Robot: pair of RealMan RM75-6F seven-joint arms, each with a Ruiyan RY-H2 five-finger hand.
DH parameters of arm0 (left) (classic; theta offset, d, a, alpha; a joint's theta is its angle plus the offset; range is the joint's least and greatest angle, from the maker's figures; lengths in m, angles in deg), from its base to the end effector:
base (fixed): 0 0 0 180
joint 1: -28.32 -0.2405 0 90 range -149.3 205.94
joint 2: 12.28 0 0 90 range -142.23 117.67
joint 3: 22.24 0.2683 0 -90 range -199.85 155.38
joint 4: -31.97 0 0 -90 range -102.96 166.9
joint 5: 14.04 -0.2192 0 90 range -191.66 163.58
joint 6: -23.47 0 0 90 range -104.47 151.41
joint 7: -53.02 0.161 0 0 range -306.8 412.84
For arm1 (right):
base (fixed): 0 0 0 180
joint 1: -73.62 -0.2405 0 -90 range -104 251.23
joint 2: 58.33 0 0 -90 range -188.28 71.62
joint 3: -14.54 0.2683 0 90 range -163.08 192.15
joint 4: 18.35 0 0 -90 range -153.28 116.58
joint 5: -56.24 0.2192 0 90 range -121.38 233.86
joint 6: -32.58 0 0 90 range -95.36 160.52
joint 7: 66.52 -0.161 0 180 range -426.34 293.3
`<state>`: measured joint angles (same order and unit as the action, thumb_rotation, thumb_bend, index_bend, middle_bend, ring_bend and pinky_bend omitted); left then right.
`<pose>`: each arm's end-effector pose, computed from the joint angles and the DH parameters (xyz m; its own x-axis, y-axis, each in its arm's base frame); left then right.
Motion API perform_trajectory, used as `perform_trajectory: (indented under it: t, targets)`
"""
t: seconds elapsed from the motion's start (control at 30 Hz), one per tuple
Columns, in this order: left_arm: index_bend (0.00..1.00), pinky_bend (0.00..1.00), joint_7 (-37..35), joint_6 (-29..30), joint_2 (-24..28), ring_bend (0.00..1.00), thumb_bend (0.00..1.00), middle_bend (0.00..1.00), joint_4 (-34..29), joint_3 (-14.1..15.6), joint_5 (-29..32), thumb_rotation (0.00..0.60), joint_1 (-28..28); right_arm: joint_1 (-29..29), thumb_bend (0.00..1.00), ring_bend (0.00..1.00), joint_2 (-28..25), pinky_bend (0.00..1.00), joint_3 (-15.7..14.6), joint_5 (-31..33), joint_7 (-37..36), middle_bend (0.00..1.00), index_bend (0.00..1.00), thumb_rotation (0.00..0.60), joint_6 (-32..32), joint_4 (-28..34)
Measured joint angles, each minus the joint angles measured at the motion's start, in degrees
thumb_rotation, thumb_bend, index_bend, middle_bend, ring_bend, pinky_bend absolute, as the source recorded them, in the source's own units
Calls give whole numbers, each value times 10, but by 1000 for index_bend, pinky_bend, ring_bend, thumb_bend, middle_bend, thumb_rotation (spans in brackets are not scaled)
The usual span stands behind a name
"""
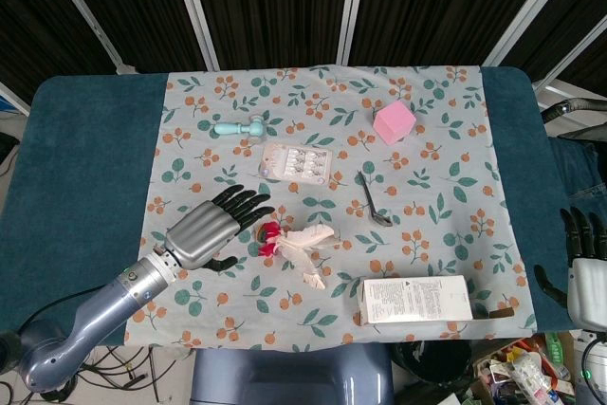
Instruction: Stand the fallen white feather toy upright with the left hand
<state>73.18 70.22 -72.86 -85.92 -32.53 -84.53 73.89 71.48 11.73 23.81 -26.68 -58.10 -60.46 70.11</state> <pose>-0.0715 0.3073 0.0655 0.5537 0.2818 0.7836 0.7087 -0.6536 -0.2657 -0.3307 -0.2038 0.1700 0.4892 0.2104 0.8464 -0.8722 0.1232 0.4734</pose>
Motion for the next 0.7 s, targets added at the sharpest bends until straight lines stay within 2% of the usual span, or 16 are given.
perform_trajectory:
  t: [0.7]
  targets:
    - [126, 0, 13, 19, 2, 0, 198, 20, -10, 15, 8, 600, 6, 1, 162, 15, -1, 135, -1, -4, -3, 56, 0, 600, -2, 2]
